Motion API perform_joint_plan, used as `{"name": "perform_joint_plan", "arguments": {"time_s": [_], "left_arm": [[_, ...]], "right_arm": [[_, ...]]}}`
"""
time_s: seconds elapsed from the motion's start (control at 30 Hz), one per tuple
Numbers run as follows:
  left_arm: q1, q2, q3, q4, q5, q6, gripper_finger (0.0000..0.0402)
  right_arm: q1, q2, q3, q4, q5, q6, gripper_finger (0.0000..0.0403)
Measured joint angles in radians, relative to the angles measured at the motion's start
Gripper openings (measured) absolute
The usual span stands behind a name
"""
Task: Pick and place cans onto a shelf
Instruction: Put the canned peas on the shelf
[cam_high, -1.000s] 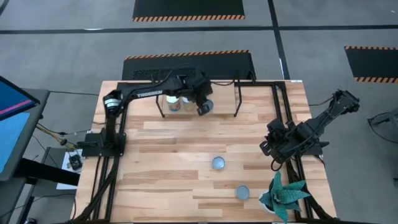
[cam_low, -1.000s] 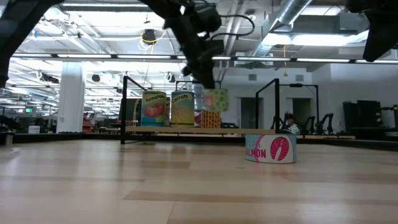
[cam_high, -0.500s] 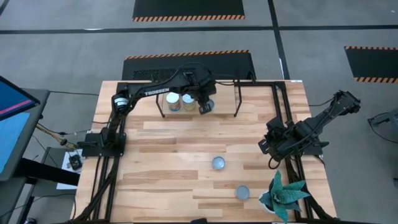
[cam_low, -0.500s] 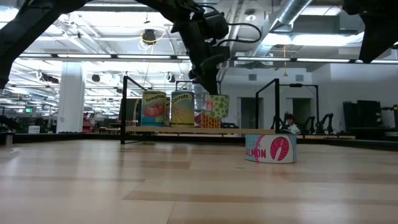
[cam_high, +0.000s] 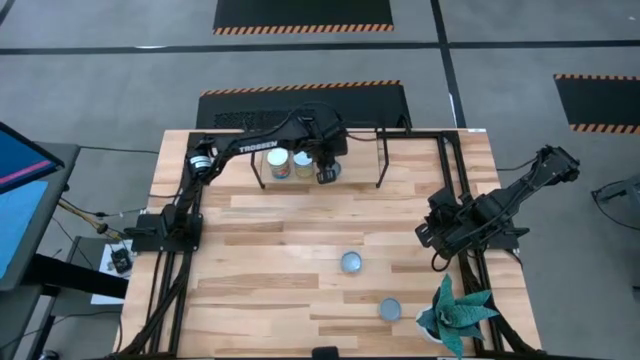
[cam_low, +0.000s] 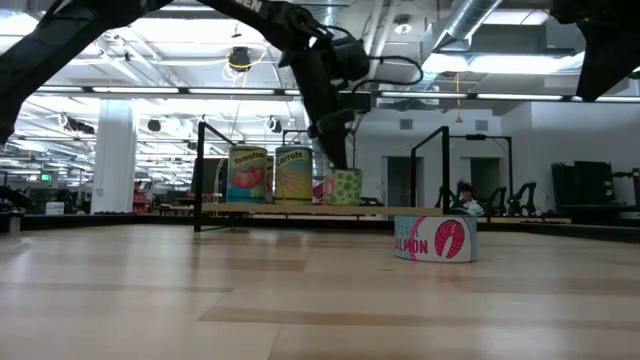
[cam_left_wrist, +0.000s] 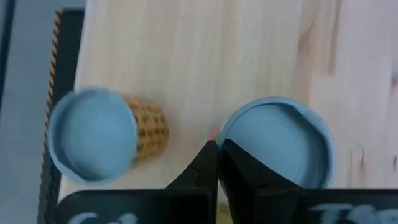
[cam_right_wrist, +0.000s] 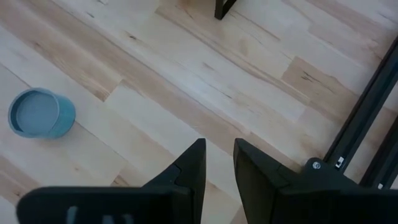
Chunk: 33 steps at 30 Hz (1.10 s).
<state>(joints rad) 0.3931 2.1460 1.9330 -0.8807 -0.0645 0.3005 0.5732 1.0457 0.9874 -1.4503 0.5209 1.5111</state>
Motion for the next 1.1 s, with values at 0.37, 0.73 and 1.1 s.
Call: {"name": "perform_joint_plan", "arguments": {"time_s": [0.37, 0.73, 1.1], "left_arm": [[0.001, 0.004, 0.001, 0.04, -0.018, 0.023, 0.0], [0.001, 0.004, 0.001, 0.041, -0.072, 0.054, 0.0033], [-0.005, 0.004, 0.036, 0.039, -0.074, 0.031, 0.0058]], "right_arm": [[0.0, 0.0, 0.0, 0.001, -0.001, -0.001, 0.0107], [0.0, 0.0, 0.0, 0.001, -0.001, -0.001, 0.0107], [0.0, 0.0, 0.0, 0.001, -0.025, -0.001, 0.0107]]}}
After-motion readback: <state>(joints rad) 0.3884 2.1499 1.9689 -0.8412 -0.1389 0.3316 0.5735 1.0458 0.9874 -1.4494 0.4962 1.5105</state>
